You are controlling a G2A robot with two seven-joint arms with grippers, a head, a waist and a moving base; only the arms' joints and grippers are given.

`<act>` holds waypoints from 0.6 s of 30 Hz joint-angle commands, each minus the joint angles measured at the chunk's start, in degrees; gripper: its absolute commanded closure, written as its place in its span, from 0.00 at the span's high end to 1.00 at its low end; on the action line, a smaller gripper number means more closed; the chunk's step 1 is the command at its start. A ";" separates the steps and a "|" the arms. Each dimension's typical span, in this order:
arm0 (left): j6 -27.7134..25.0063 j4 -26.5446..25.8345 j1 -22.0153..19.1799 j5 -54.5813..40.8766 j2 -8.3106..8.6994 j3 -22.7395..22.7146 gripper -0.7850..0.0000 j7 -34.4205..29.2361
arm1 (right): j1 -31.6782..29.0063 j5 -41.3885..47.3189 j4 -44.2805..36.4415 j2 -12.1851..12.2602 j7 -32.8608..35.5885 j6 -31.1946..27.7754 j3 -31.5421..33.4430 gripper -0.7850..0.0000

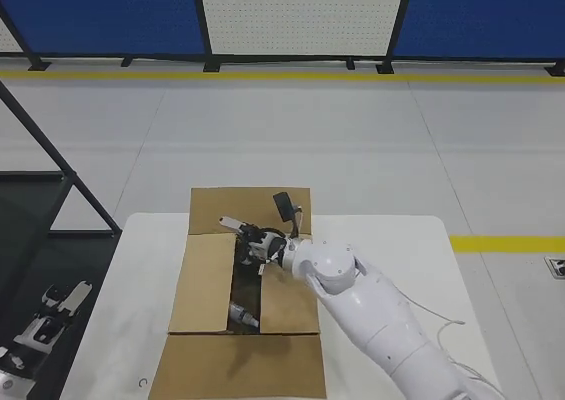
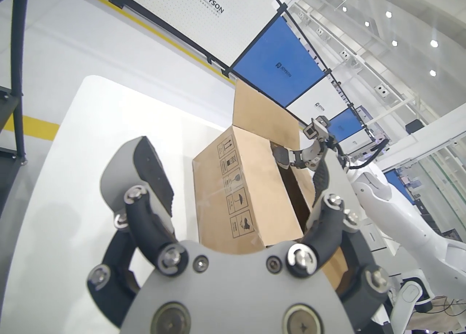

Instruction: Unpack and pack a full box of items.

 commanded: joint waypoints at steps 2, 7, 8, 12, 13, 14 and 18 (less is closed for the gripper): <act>0.16 -0.08 -0.28 0.42 0.07 0.16 1.00 -0.09 | -2.48 -2.02 -4.94 1.51 1.11 3.13 2.13 1.00; 0.51 -0.51 -0.35 0.92 0.13 0.47 1.00 0.02 | -5.66 -4.36 -11.61 2.87 4.56 6.23 3.75 1.00; 0.59 -0.57 -0.35 1.00 0.14 0.55 1.00 0.09 | -6.06 -4.37 -12.56 2.96 5.41 6.29 3.84 1.00; 1.07 -0.66 -0.41 1.33 0.16 0.90 1.00 0.24 | -6.49 -3.88 -14.36 2.73 7.87 5.83 3.34 1.00; 1.09 -0.65 -0.42 1.42 0.18 0.99 1.00 0.18 | -6.48 -3.50 -14.50 2.56 8.14 5.48 3.08 1.00; 1.15 -0.61 -0.46 1.56 0.19 1.01 1.00 0.21 | -6.32 -3.19 -14.48 2.33 8.43 5.35 2.71 1.00; 1.31 -0.36 -0.54 1.83 0.24 1.20 1.00 0.26 | -4.69 -1.68 -13.22 1.09 9.07 4.32 0.90 1.00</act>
